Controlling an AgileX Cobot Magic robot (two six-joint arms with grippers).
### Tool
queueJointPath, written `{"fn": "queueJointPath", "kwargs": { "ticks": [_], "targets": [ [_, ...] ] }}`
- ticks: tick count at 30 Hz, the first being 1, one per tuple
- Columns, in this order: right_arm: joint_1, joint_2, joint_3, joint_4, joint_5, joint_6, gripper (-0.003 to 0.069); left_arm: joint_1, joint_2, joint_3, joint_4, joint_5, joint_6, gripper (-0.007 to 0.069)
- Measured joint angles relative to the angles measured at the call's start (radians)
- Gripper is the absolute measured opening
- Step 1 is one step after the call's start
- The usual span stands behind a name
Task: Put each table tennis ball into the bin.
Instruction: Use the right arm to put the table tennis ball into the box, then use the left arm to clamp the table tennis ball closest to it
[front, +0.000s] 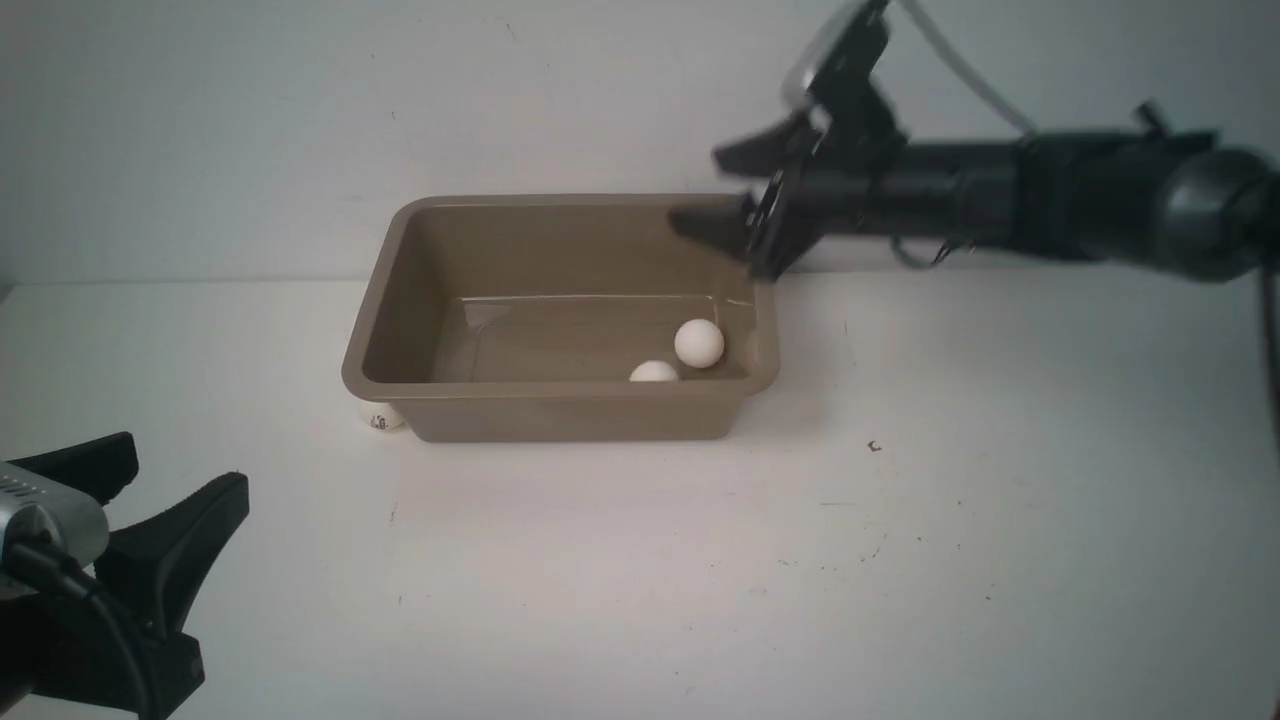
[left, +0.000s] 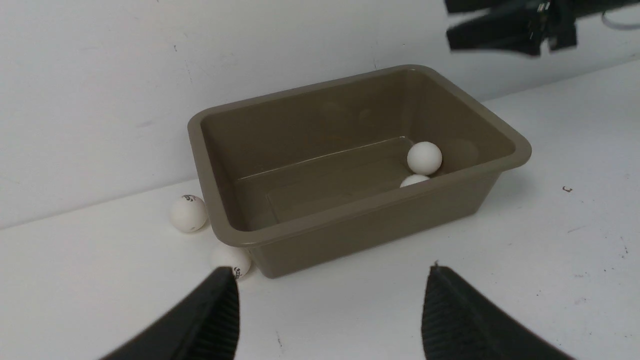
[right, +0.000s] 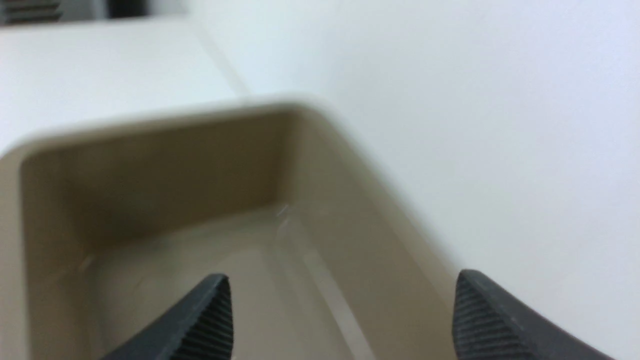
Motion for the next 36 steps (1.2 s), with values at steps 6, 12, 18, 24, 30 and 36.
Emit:
{"fn": "queueJointPath", "kwargs": {
  "ticks": [6, 12, 18, 24, 30, 36],
  "targets": [
    [-0.104, -0.208, 0.0, -0.017, -0.038, 0.123, 0.0551, 0.0, 0.0, 0.0, 0.0, 0.0, 0.0, 0.0447],
    [-0.229, -0.407, 0.0, -0.242, -0.021, 0.436, 0.0551, 0.0, 0.0, 0.0, 0.0, 0.0, 0.0, 0.0447],
    [-0.245, -0.566, 0.0, -0.599, 0.019, 0.761, 0.0552, 0.0, 0.0, 0.0, 0.0, 0.0, 0.0, 0.0447],
    [-0.246, -0.734, 0.0, -0.902, 0.053, 1.046, 0.0552, 0.0, 0.0, 0.0, -0.003, 0.0, 0.0, 0.0447],
    [-0.246, -0.873, 0.0, -1.136, 0.205, 1.336, 0.0552, 0.0, 0.0, 0.0, -0.022, 0.0, 0.0, 0.0447],
    [-0.246, -1.057, 0.109, -1.273, 0.334, 1.525, 0.0552, 0.0, 0.0, 0.0, -0.038, 0.002, 0.0, 0.0447]
  ]
}}
